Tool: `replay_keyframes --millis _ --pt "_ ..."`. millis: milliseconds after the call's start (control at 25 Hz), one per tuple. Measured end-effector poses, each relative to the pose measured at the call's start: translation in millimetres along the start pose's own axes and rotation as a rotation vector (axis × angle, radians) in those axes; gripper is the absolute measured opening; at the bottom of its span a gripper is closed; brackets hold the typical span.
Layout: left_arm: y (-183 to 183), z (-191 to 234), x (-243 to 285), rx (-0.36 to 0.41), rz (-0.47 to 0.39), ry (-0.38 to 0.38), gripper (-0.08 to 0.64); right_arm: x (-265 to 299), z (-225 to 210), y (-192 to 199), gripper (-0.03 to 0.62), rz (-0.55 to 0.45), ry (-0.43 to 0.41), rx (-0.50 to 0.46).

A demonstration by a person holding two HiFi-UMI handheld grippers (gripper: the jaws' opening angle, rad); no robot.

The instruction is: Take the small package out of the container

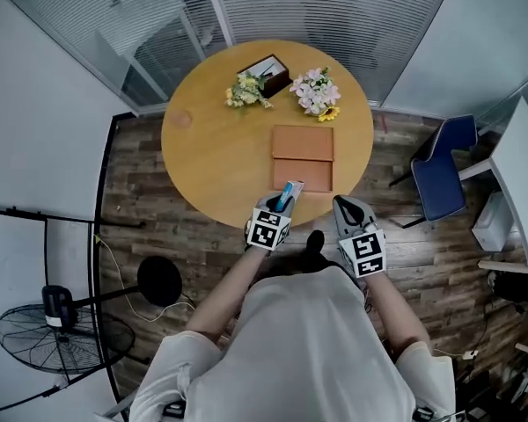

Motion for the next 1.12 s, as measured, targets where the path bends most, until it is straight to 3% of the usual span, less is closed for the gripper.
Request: replay_keyframes --millis 440,720,1120 --pt "8 -6 -104 0.012 -0.137 0.034 0.071 -65 70 -24 0.003 -0.063 0.08 -0.008" --pt "-12 -11 -157 0.009 -0.241 0.03 0.071 -104 72 -37 0.003 -0.11 0.142 0.038" --pt "-41 -31 -206 0.024 -0.39 0.01 0.071 -124 58 -36 0.004 -0.138 0.096 0.052"
Point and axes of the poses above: the fingertips, and each gripper's own axes: x forward along the fingers, z to its left, y out of its underside, the point moved 7 cm from there along -x, backward along the fingers, and after that the axes turned 1 degree about y, right-handed, at the moved point
